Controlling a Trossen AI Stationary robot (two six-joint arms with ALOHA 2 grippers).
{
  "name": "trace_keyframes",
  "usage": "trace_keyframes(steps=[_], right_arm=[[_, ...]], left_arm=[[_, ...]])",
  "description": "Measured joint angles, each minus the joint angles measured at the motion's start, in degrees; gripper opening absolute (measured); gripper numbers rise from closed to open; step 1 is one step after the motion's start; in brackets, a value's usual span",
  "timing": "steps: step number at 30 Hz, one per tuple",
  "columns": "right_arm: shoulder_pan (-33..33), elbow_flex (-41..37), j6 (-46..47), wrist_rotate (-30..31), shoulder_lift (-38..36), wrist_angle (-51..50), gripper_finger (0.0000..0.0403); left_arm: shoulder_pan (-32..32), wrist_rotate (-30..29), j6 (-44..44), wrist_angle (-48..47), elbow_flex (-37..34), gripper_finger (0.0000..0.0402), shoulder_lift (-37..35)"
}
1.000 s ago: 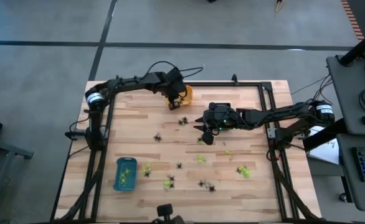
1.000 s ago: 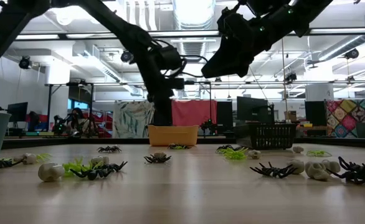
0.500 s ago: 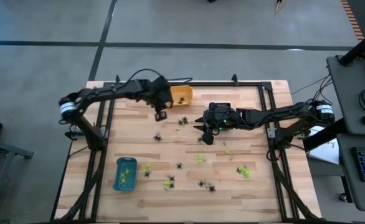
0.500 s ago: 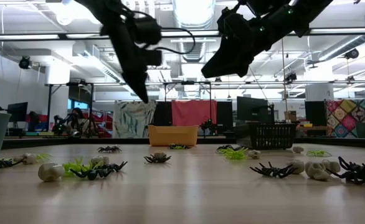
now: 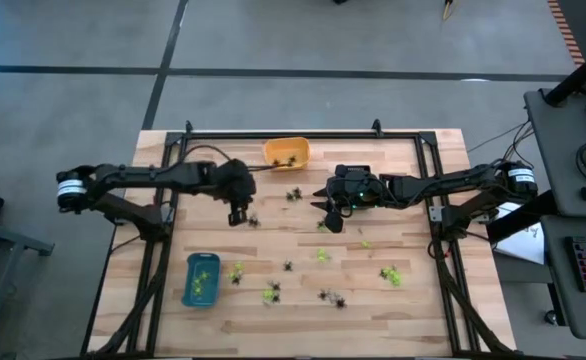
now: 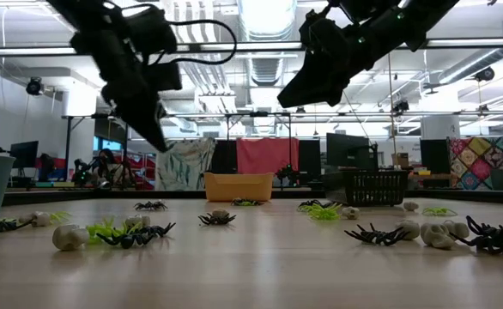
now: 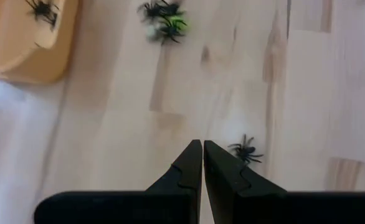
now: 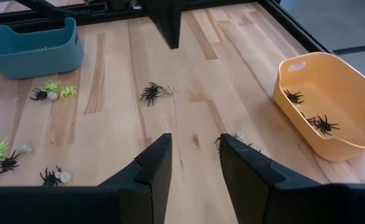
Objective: Sort Halloween decoration
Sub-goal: Put the white skull toy into the black bin
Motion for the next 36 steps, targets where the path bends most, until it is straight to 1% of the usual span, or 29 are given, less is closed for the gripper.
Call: trace_keyframes(steps=[2,5,7,11,15,16,19,23,27,31,36], right_arm=[[0.0,0.0,0.4,0.0,0.0,-0.01,0.0129],[0.0,0.0,0.46,-0.02,0.0,-0.01,0.0133],[0.0,0.0,0.45,-0.04,0.0,-0.01,0.0136],[0.0,0.0,0.49,-0.04,0.0,-0.03,0.0135],[0.0,-0.02,2.95,-0.04,0.81,-0.12,0.013],[0.02,-0.02,3.47,-0.03,1.06,-0.14,0.0128],[0.32,-0.07,4.18,-0.03,1.25,-0.39,0.0125],[0.96,-0.07,4.16,-0.07,1.21,-0.44,0.0128],[1.29,-0.07,4.16,-0.07,1.14,-0.47,0.013],[1.27,-0.07,4.1,-0.05,1.14,-0.45,0.0126],[1.27,-0.07,4.03,-0.06,1.11,-0.47,0.0123]], left_arm=[[-0.34,0.0,-2.75,2.21,-2.54,0.0,-0.89],[-0.83,0.01,-5.15,2.4,-5.02,0.0,-1.71],[-1.23,1.07,-5.84,2.65,-6.14,0.0,-2.23],[-1.94,2.93,-6.52,5.12,-7.82,0.0,-3.18],[-2.04,2.17,-7.74,7.2,-8.79,0.0,-3.32],[-2.05,1.22,-8.3,8.33,-8.89,0.0,-3.15],[-2.11,1.03,-9.05,11.56,-9.02,0.0003,-2.09],[-2.49,1.38,-8.88,13.22,-9.02,0.003,0.13],[-2.83,1.25,-8.21,13.02,-9.19,0.0078,2.81],[-3.22,-0.73,-8.22,13.87,-9.35,0.0121,5.59],[-3.2,-1.77,-10.88,16.59,-9.35,0.0151,8.91]])
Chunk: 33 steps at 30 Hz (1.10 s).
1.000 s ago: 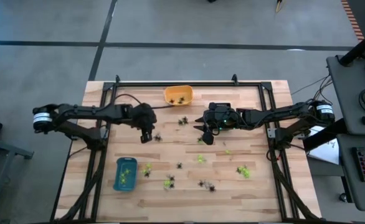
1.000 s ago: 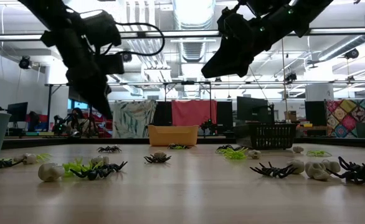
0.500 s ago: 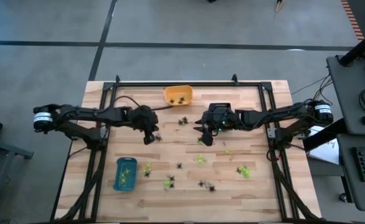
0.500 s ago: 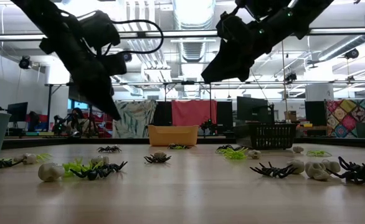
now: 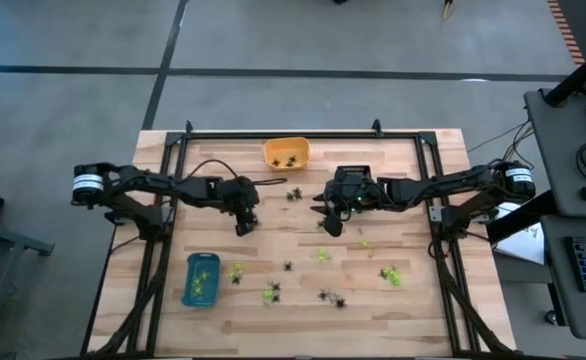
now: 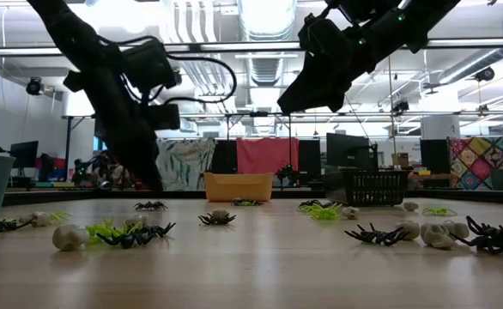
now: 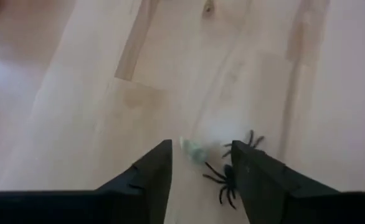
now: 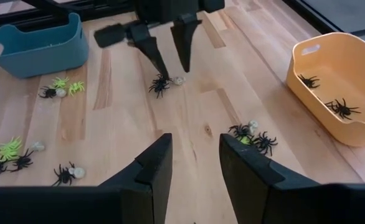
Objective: Sort Halloween decoration
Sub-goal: Put the white skull toy into the black bin
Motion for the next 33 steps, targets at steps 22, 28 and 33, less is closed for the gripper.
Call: trace_keyframes(steps=[22,28,33], right_arm=[[0.0,0.0,0.0,0.04,-0.04,0.0,0.0123],[0.0,0.0,-0.02,0.05,-0.04,0.0,0.0123],[0.0,0.0,-0.02,0.06,-0.04,0.0,0.0123]], left_arm=[[0.0,-5.64,7.4,-0.88,0.02,0.0119,0.9],[1.04,-3.82,25.35,2.0,0.09,0.0119,-3.18],[4.25,-3.8,34.55,3.59,0.11,0.0119,-3.16]])
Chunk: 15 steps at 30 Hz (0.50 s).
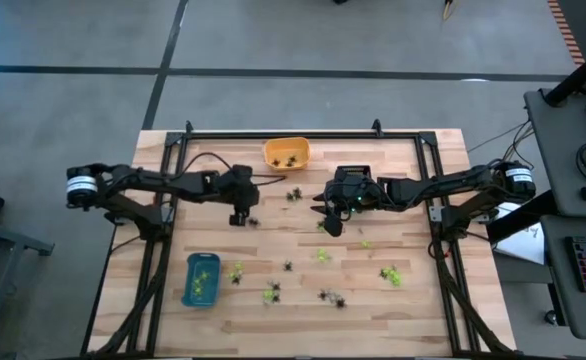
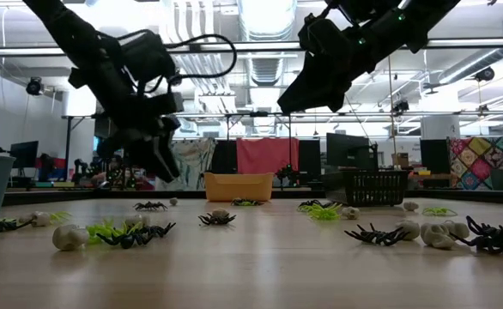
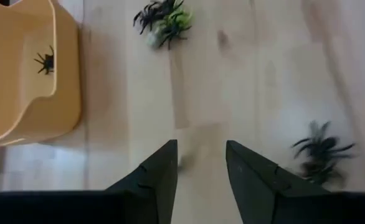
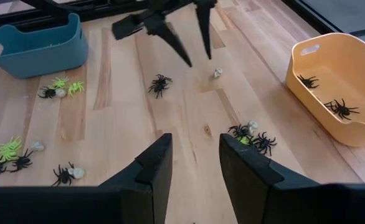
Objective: Sort Halloween decoration
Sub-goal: Put the white skull toy into the black bin
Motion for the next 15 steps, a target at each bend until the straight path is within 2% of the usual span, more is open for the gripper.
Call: trace_keyframes(steps=[7,15], right_arm=[[0.0,0.0,-0.03,0.03,0.0,0.0,0.0123],[-0.02,0.0,-1.04,0.46,-0.01,0.02,0.0123]], left_arm=[[5.9,5.85,4.57,2.36,0.0,0.0119,3.4],[7.66,7.7,6.17,5.12,0.0,0.0119,8.35]])
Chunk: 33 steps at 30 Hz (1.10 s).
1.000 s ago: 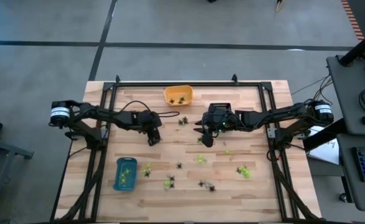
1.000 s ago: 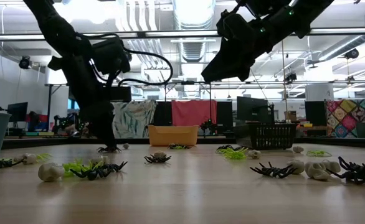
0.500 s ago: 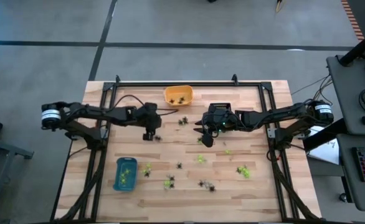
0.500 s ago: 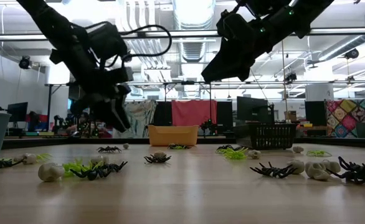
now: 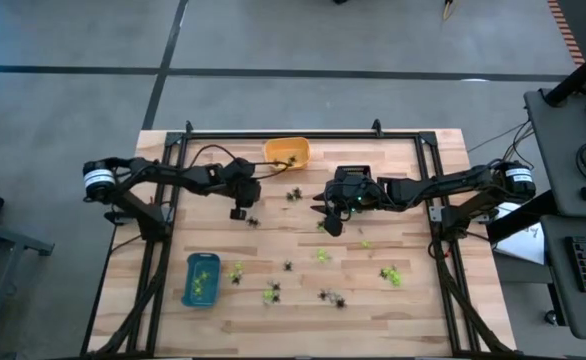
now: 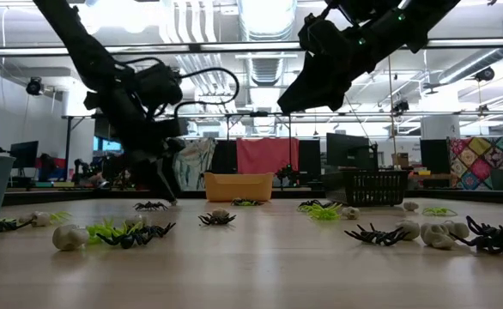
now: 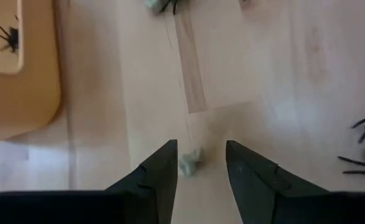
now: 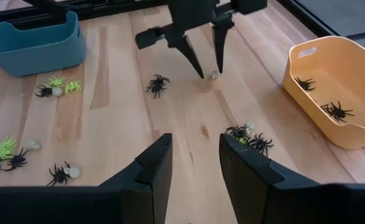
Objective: Sort Halloween decoration
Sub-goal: Put the white skull toy into the black bin
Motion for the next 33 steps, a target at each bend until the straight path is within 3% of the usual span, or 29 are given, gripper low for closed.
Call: trace_keyframes(steps=[12,23,29,33], right_arm=[[0.0,0.0,-0.03,0.0,-0.01,0.0,0.0123],[0.0,0.0,-0.03,0.0,-0.01,0.0,0.0123],[0.0,0.0,-0.24,-0.08,-0.01,0.0,0.0123],[0.34,0.0,-1.24,-0.57,-0.01,-0.15,0.0123]], left_arm=[[2.47,1.36,-0.69,1.5,0.17,0.011,2.88],[2.59,1.86,-3.53,1.2,0.15,0.0012,2.85],[2.73,5.42,-8.01,1.8,-0.03,0.0007,2.31],[2.58,11.72,-11.52,3.68,-0.22,0.0005,1.22]])
